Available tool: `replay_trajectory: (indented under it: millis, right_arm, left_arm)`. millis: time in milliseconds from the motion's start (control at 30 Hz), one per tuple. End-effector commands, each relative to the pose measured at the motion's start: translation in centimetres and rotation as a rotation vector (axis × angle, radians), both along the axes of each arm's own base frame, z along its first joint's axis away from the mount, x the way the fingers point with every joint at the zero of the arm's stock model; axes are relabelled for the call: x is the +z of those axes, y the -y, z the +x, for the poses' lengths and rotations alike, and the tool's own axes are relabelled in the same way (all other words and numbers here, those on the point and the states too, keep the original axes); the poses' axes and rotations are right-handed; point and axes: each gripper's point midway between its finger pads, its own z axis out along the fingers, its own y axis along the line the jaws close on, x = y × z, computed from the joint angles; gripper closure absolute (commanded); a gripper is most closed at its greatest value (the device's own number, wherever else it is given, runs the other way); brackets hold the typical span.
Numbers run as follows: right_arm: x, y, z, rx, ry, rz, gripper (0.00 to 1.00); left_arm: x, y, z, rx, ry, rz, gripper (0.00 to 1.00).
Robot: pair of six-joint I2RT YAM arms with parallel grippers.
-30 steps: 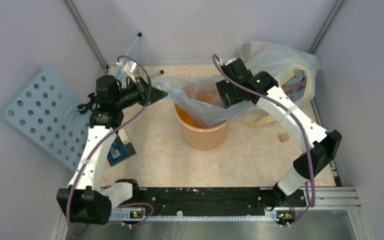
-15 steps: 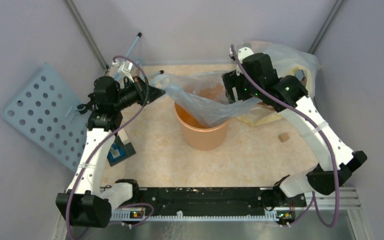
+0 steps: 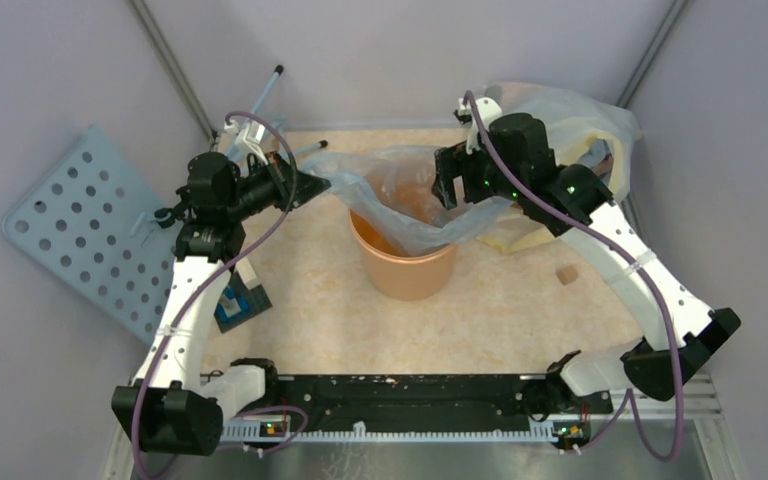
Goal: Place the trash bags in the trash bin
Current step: Move the trash bin to the center of the board.
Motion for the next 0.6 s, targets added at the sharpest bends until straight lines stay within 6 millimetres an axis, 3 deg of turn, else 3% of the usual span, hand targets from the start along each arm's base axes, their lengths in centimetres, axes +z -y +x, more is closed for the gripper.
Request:
replay_trajectory:
  millis: [0,167,400,567]
  right_arm:
    - [4.8,-1.5,-1.0,0.058,0.118,0.196,0.19]
    - [8.2,-2.0,-3.4,0.149,0.198,0.318,0.20]
    - [12.4,0.9,-6.5,0.154,0.364,0.408,0.23]
    - [12.1,4.6,-6.4,-0.011,0.412,0.393,0.25]
  left_arm:
    - [2.2,0.1,-0.1,-0.015,0.078,-0.014,1.00]
    - [2.0,0.1,-0.1,-0.012,0.082,-0.013,1.00]
    - [2.0,-0.1,0.0,0.001,0.103,0.005,1.00]
    - [1.7,-0.4,0.1,0.018,0.108,0.017,1.00]
